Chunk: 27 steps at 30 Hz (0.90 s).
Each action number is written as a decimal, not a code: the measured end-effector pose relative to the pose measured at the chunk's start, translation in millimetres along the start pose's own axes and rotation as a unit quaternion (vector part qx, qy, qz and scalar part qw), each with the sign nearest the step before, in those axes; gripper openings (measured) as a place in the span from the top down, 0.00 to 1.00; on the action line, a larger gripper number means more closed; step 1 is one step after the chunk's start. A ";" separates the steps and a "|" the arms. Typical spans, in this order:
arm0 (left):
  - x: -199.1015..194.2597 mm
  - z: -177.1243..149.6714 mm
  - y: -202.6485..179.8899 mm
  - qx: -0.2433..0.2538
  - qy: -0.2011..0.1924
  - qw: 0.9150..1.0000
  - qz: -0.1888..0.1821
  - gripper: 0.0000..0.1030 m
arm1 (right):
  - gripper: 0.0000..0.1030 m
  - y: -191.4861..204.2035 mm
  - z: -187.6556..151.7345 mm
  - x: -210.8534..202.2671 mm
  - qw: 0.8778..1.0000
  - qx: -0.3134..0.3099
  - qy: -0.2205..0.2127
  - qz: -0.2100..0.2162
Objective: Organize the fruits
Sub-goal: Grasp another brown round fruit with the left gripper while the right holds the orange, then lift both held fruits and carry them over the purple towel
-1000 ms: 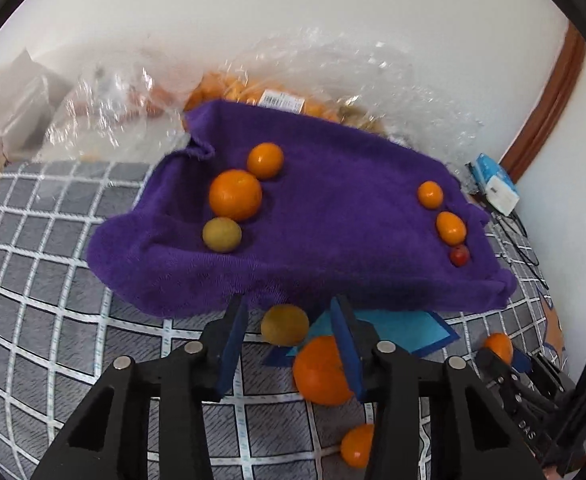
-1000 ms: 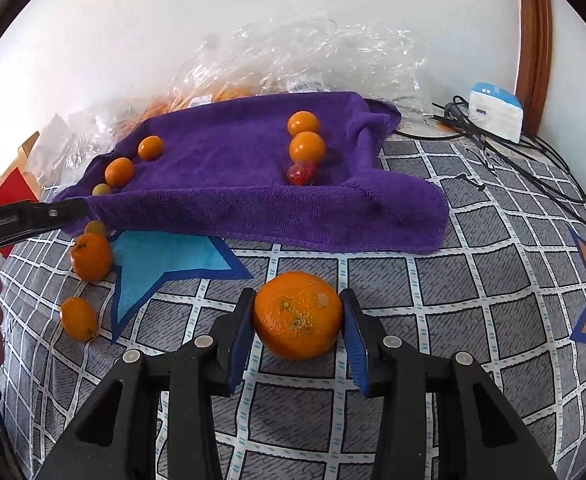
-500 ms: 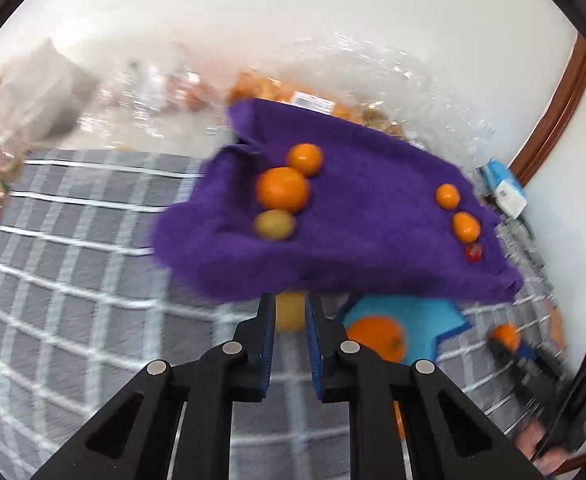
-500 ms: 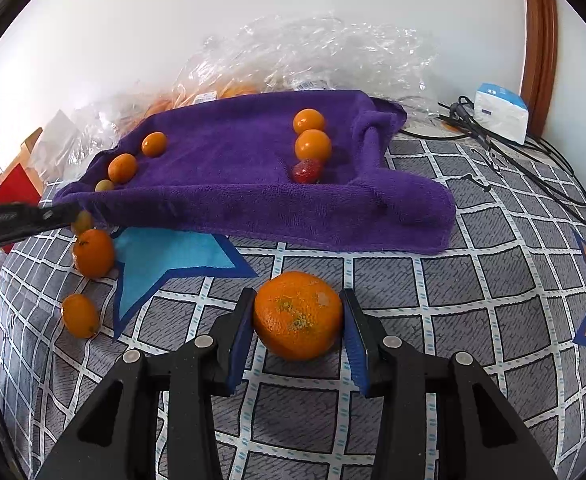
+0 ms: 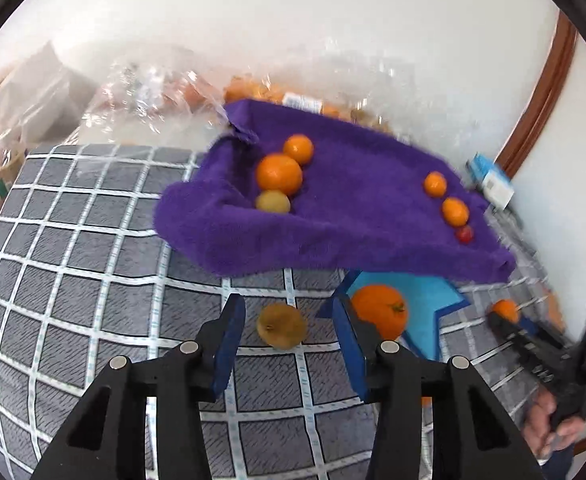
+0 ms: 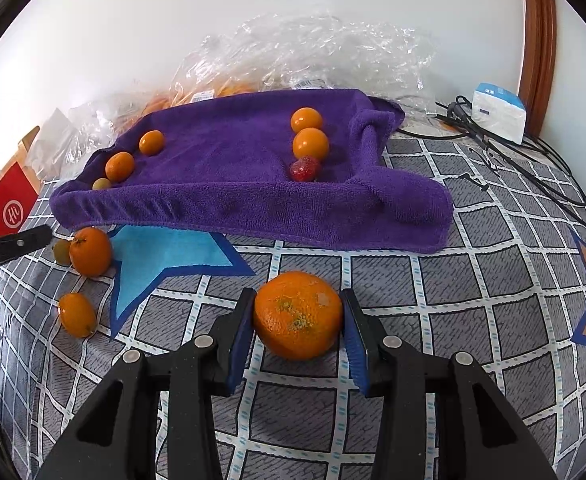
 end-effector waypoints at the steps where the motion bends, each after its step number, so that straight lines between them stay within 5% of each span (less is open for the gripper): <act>1: 4.8 -2.6 -2.6 0.005 0.004 1.000 0.006 0.58 | 0.60 -0.7 -0.1 -0.2 1.000 0.002 0.000 0.001; 2: 9.9 -6.5 -3.8 0.008 0.010 1.000 0.019 0.58 | 0.60 -0.7 -0.2 -0.3 1.000 0.003 0.000 0.002; 4: 13.3 -10.4 -2.2 0.010 0.003 0.999 0.045 0.74 | 0.60 -0.9 -0.2 -0.4 1.000 0.004 0.000 0.004; 8: 3.6 -10.9 8.1 -0.007 -0.009 0.999 0.030 0.74 | 0.60 -0.3 0.0 0.6 1.000 0.002 0.002 0.003; 18: 5.0 -23.1 26.4 0.003 -0.022 0.997 0.074 0.74 | 0.60 5.6 -1.5 1.6 1.000 -0.013 0.006 0.002; 27: 5.8 -24.8 32.1 -0.017 -0.016 0.999 0.044 0.74 | 0.59 5.4 -3.2 3.9 1.000 -0.012 0.016 0.006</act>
Point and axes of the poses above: each gripper's, at about its wrist camera, not at the fingertips, and x roughly the way its jaws point, y to its left, z to its top, the point moved 6 cm from there along x, roughly the way its jaws point, and after that the axes turned 12 degrees about z, right-handed, at the moved point
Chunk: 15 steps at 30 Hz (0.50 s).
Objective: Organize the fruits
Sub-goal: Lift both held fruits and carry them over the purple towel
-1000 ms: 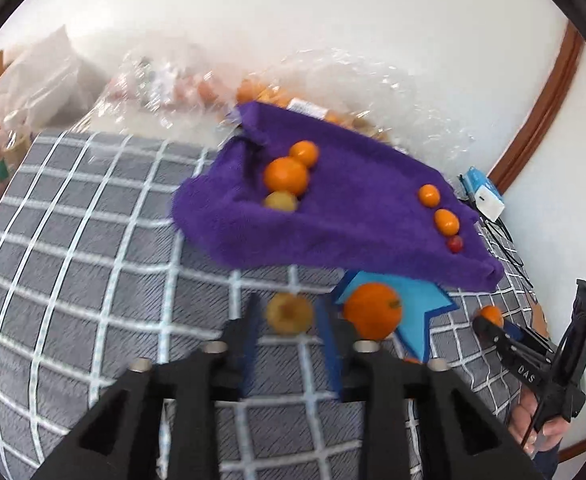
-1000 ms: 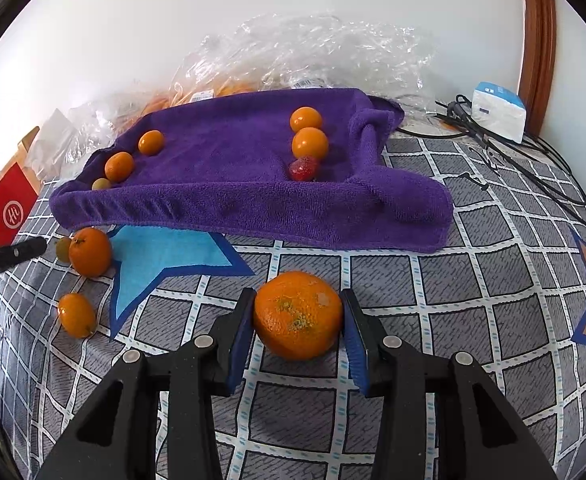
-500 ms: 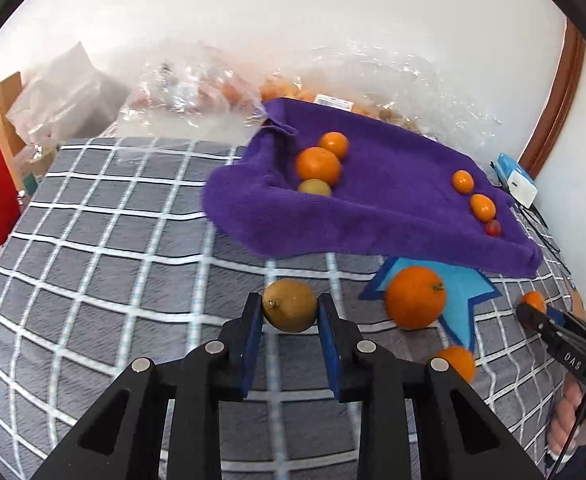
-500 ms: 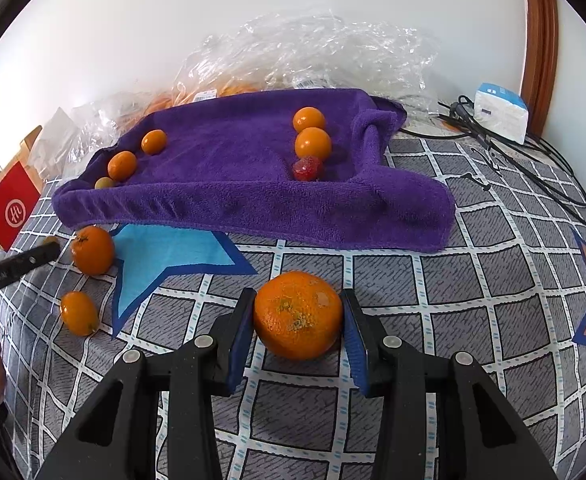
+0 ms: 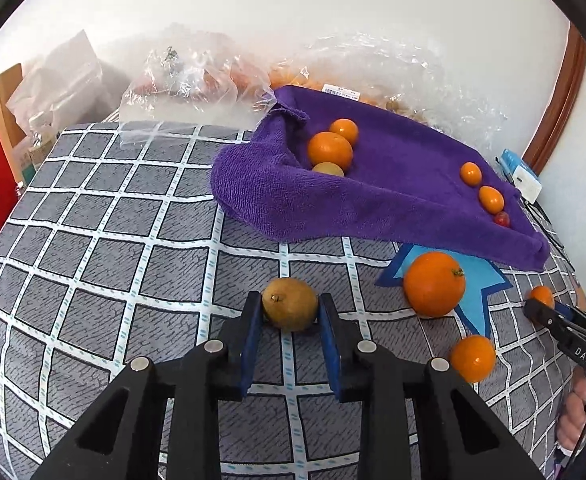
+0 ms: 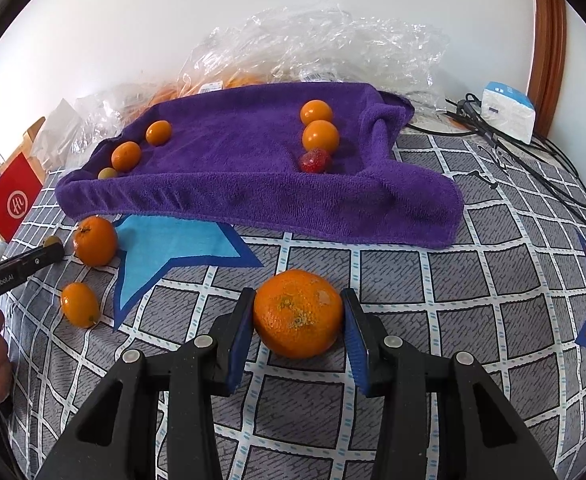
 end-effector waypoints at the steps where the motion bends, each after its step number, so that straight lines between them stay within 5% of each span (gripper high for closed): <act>1: -0.3 -0.3 0.3 0.001 0.000 1.000 0.000 0.74 | 0.59 0.2 -0.2 0.0 1.000 0.000 0.000 0.000; 15: -13.0 -0.4 16.4 -0.049 -0.030 0.998 -0.032 0.74 | 0.60 0.1 1.1 -5.1 1.000 0.007 -0.014 0.008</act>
Point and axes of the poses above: each gripper's, at about its wrist camera, not at the fingertips, and x roughly the way its jaws point, y to its left, z to its top, the point moved 6 cm from there along x, roughly the way its jaws point, and after that the axes turned 12 degrees about z, right-handed, at the moved point
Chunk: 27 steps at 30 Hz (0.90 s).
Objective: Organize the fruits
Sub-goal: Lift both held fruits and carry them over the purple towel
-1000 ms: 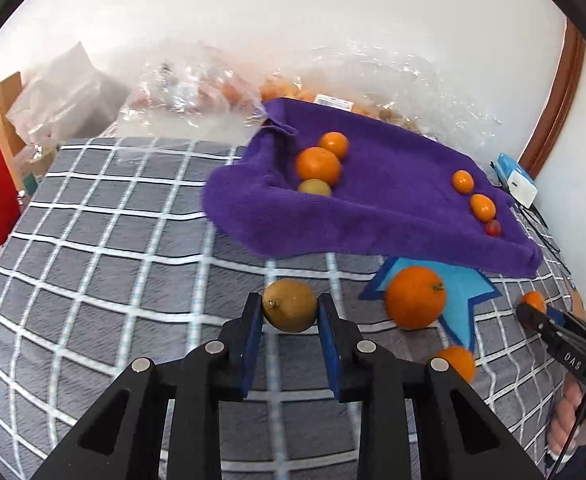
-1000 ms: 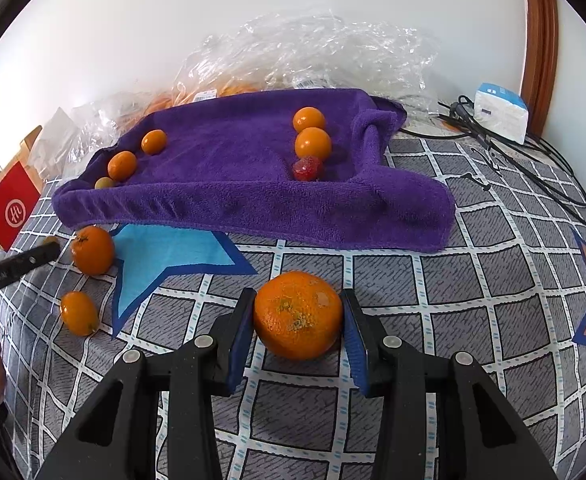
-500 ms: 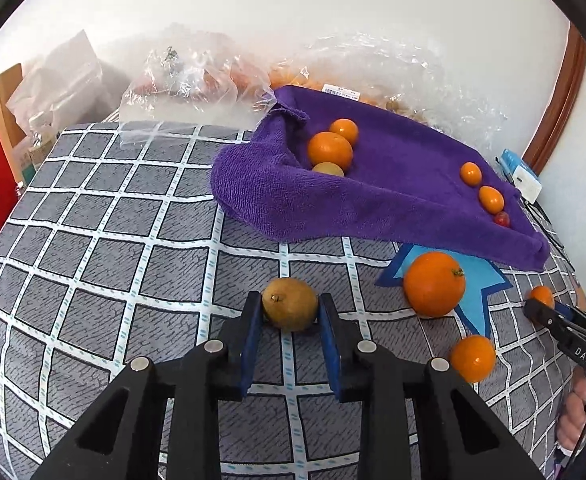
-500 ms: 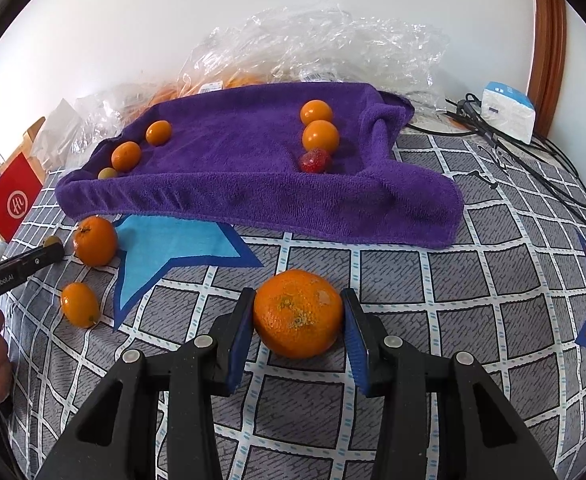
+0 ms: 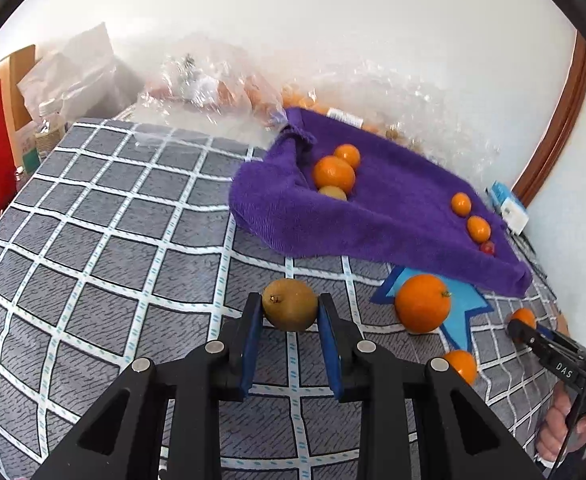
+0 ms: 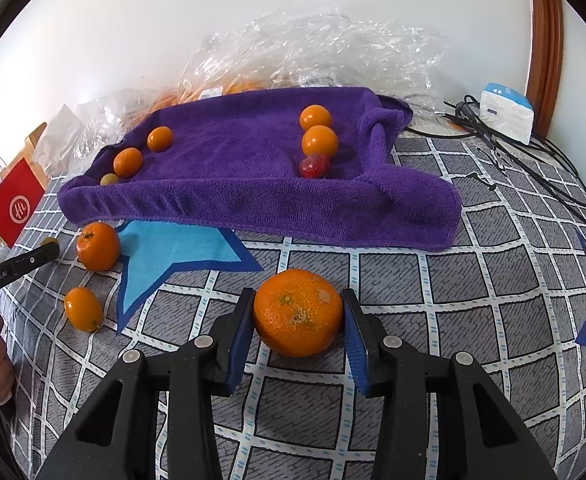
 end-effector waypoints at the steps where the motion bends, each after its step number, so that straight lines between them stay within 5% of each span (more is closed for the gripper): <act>1: -2.7 0.4 0.6 -0.002 -0.007 1.000 -0.001 0.74 | 0.60 0.0 0.4 -0.4 1.000 0.000 -0.001 0.002; 27: -24.5 9.5 3.7 -0.028 -0.062 0.998 -0.005 0.74 | 0.60 9.3 27.2 -32.0 0.999 -0.006 -0.033 0.006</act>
Point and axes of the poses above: each gripper's, at about its wrist camera, not at the fingertips, and x roughly the way its jaws point, y to its left, z to its top, the point moved 6 cm from there along x, roughly the way its jaws point, and after that the axes turned 12 degrees about z, right-handed, at the moved point
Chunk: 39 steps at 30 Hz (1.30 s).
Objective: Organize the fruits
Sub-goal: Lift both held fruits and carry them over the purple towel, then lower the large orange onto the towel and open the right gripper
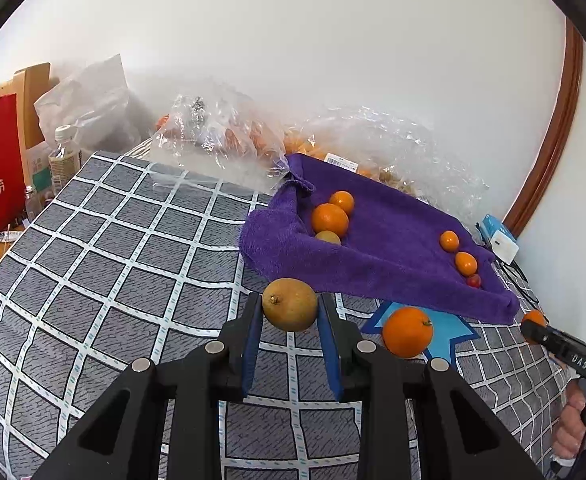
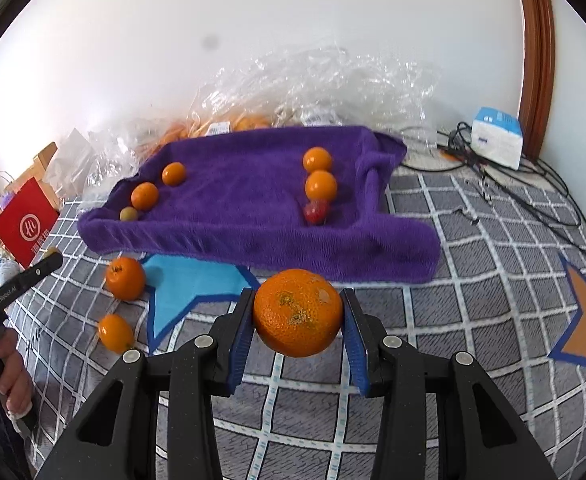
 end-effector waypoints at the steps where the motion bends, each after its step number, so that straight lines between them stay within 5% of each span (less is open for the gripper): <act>1: 0.5 0.5 0.6 -0.001 0.002 1.000 -0.001 0.74 | 0.60 0.4 4.0 -0.5 1.000 0.000 -0.002 0.000; 15: -13.1 44.5 13.0 0.002 -0.014 1.000 0.017 0.74 | 0.60 4.7 67.6 48.2 1.000 -0.007 0.002 0.010; 22: 4.2 57.9 5.0 0.013 0.001 1.000 0.016 0.74 | 0.60 3.9 70.2 94.0 0.999 -0.014 0.037 0.008; 31: 35.2 58.4 -39.3 0.029 0.045 0.998 -0.021 0.74 | 0.59 -6.5 54.8 113.9 0.998 0.001 0.059 0.014; 39: 67.3 61.8 -90.2 0.047 0.083 0.995 -0.041 0.74 | 0.55 -9.1 58.9 91.3 0.999 0.004 0.030 0.031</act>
Point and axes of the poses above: each gripper's, at about its wrist camera, not at the fingertips, and x roughly the way its jaws point, y to its left, z to its top, the point moved 6 cm from there along x, roughly the way its jaws point, and after that the axes turned 12 degrees about z, right-handed, at the moved point
